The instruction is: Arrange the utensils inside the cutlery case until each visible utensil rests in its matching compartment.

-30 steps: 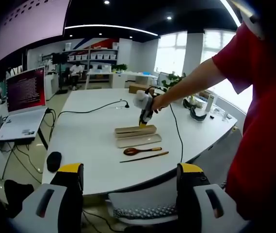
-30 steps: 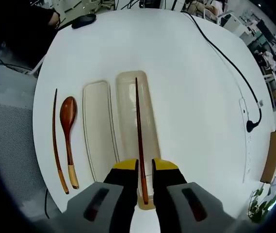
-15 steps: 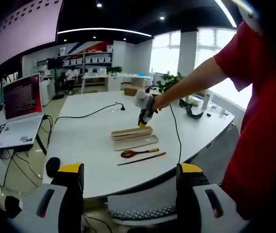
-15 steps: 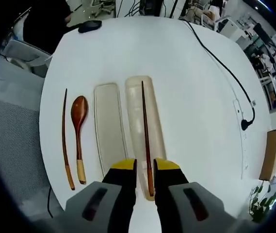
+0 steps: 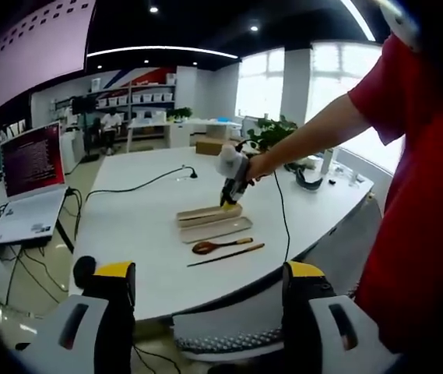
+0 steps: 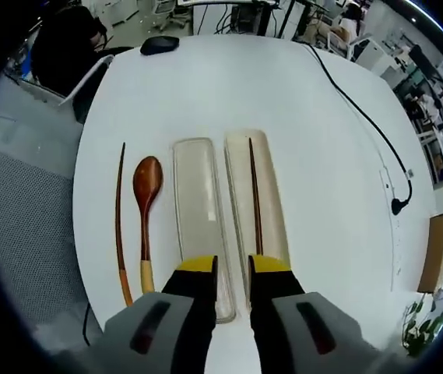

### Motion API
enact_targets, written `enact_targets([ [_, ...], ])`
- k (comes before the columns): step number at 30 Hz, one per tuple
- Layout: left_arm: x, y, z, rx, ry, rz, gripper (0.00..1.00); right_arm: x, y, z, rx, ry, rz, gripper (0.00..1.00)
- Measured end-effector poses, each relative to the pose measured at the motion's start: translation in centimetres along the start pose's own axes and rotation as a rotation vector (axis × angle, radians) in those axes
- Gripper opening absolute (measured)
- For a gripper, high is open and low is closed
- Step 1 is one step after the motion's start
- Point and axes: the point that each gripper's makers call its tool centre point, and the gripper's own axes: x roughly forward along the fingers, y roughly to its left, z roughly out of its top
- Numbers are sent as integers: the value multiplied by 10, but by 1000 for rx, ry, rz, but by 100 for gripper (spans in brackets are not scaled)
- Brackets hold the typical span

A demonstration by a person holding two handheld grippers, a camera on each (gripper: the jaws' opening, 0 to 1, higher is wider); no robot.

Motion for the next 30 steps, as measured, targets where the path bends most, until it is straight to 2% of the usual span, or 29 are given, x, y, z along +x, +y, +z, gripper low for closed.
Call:
enact_targets([
  [13,1,0,-2,-5,-7,-1,79,-1,15,8,-1,-31,13,13],
  [30,0,-3,-9,-7,-1,8,78,14,76,11,-26,-68,81,11],
])
